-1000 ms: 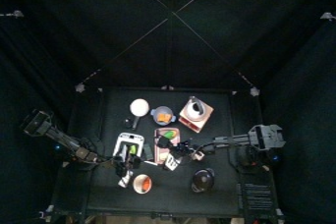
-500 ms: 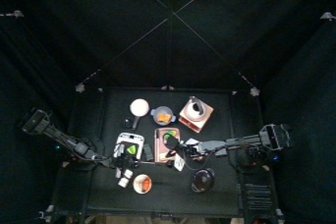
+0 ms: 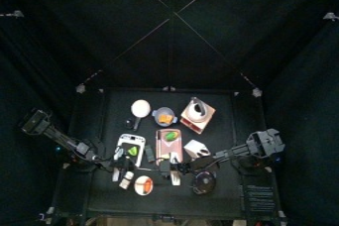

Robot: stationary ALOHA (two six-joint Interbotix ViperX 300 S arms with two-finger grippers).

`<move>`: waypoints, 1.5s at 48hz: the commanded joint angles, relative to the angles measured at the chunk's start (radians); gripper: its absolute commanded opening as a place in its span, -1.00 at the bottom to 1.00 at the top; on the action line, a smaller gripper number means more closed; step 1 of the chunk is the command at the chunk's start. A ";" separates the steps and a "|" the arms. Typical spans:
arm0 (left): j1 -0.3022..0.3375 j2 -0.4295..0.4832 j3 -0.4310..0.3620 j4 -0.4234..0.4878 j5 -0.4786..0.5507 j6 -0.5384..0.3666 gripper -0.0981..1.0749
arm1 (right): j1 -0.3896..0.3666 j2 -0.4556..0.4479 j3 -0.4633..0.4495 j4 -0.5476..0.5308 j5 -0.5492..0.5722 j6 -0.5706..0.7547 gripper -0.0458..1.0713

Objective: Grab pairing knife with other hand

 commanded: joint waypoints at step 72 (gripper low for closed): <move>-0.414 0.502 -0.225 0.008 0.393 -0.347 -0.18 | 0.084 0.127 -0.060 0.097 -0.003 -0.005 -0.07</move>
